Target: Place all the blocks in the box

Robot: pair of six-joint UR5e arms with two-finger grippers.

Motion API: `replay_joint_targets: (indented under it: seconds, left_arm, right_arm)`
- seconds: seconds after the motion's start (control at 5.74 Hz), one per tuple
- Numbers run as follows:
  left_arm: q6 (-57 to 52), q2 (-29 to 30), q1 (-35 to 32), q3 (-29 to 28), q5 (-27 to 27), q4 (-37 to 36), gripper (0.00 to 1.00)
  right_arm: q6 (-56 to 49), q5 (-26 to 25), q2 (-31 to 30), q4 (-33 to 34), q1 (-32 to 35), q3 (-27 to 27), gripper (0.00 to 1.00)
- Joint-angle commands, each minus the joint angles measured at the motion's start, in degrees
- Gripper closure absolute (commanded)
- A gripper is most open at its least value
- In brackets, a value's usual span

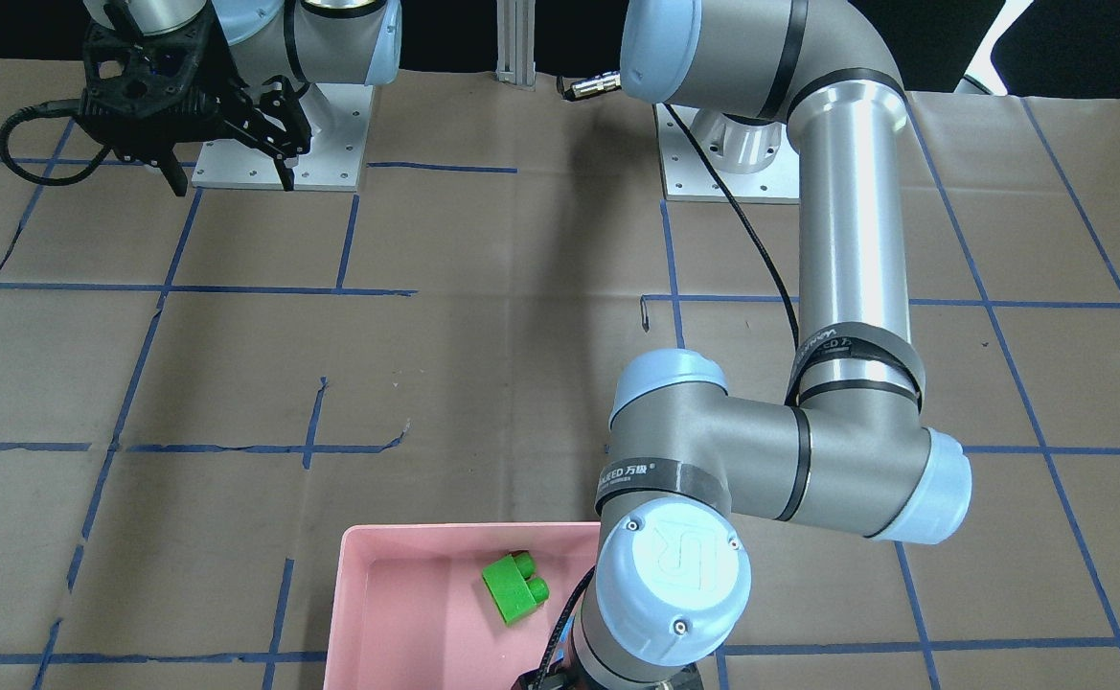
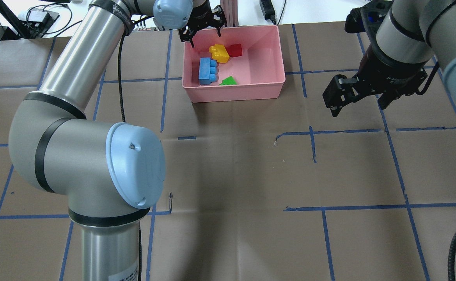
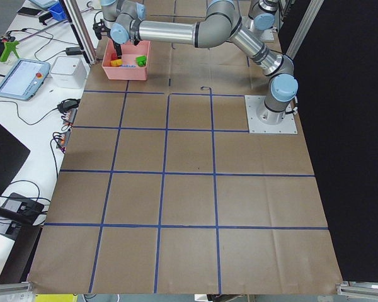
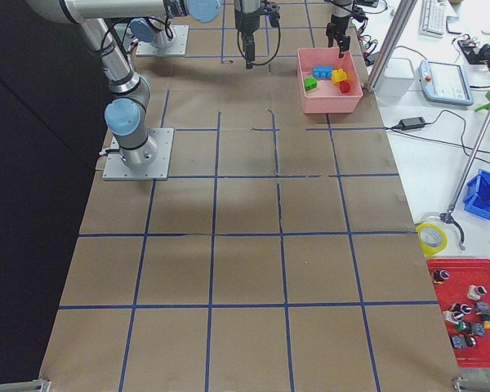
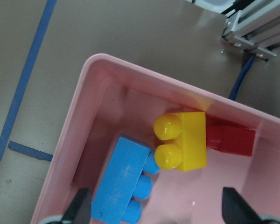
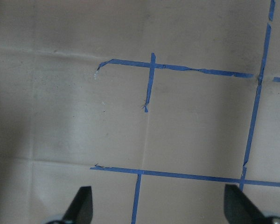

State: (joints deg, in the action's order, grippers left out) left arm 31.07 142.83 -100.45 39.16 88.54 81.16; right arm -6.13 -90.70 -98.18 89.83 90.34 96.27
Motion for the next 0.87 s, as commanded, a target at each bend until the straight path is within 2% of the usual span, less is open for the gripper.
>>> replay_joint_targets:
  seconds: [0.0, 0.17, 0.35, 0.7]
  left_arm:
    - [-1.7, -8.66, 0.51, 2.65, 0.49, 11.5, 0.01]
    - [-5.11, -14.98, 1.91, 6.94, 6.59, 17.14, 0.01]
    - [-12.71, -21.91, 4.79, 13.42, 9.17, 17.71, 0.01]
    - [-31.5, -34.58, 7.54, 28.01, 8.49, 16.94, 0.01]
  right_arm:
    - [-0.02, 0.0, 1.83, 0.61, 0.01, -0.99, 0.0]
    - [0.06, 0.34, 2.46, 0.69, 0.01, -1.26, 0.0]
    - [0.15, 1.39, 3.07, 0.52, 0.1, -1.09, 0.0]
    - [-0.11, 1.4, 3.96, 2.26, 0.45, -1.87, 0.0]
